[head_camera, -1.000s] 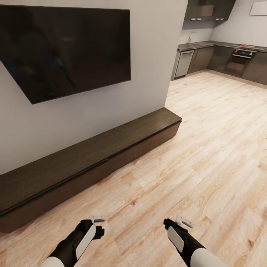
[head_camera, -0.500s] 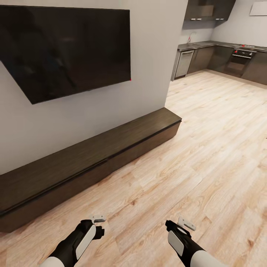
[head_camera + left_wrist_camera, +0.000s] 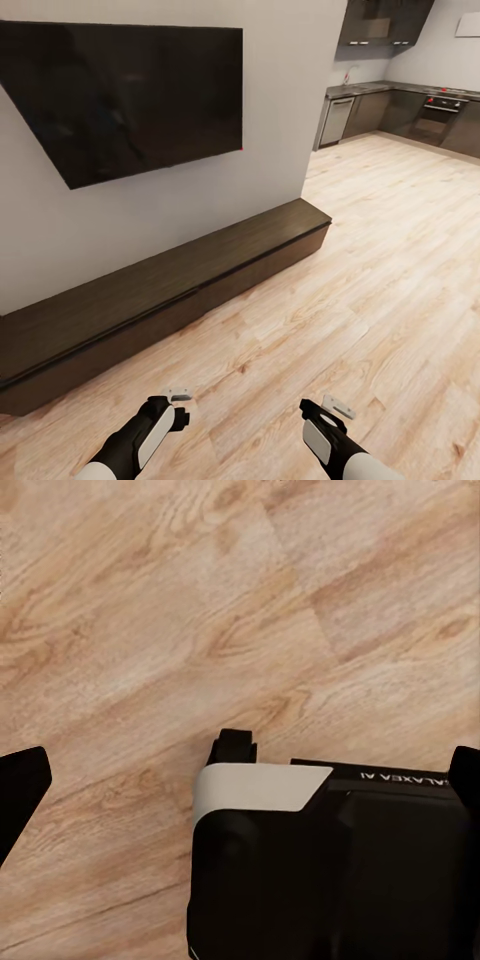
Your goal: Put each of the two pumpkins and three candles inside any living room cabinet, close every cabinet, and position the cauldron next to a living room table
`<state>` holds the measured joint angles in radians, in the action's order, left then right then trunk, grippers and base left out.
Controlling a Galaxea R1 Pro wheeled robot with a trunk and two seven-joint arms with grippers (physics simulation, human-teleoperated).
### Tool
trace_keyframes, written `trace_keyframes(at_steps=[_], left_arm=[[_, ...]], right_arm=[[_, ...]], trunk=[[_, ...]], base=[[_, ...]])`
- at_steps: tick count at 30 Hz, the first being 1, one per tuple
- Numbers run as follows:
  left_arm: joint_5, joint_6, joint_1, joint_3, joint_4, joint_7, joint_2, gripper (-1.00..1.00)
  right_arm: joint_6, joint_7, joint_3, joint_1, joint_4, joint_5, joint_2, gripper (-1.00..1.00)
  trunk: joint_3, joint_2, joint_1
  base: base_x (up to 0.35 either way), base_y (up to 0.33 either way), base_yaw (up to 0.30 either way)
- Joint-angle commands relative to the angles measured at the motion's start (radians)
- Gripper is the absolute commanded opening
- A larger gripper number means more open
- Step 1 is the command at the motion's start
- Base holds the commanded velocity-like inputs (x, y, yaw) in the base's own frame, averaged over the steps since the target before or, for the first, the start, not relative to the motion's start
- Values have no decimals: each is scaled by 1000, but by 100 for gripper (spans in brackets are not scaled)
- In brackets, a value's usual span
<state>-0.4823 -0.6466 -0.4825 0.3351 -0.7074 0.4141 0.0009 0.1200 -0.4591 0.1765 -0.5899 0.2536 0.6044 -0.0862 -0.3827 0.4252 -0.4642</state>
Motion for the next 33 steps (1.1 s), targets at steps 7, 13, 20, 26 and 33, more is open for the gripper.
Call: trace_keyframes(at_steps=[7,13,20,26,33], left_arm=[[-10,-2,-1,5,-1,9,1,100],[-10,-2,-1,5,-1,9,1,100],[-10,-2,-1,5,-1,9,2,100],[-10,-2,-1,6,-1,9,1,100],[-10,-2,-1,5,-1,9,1,100]], right_arm=[[22,-4,8,-1,-3,11,0,100],[28,-4,8,-1,-6,11,0,100],[39,-4,8,-1,-18,11,0,100],[55,-4,8,-1,-31,11,0,100],[56,-4,8,-1,-33,11,0,100]], trunk=[[9,2,-1],[19,2,-1],[29,2,-1],[39,2,-1],[50,2,-1]], base=[[0,0,80],[0,0,76],[0,0,73],[0,0,73],[0,0,73]])
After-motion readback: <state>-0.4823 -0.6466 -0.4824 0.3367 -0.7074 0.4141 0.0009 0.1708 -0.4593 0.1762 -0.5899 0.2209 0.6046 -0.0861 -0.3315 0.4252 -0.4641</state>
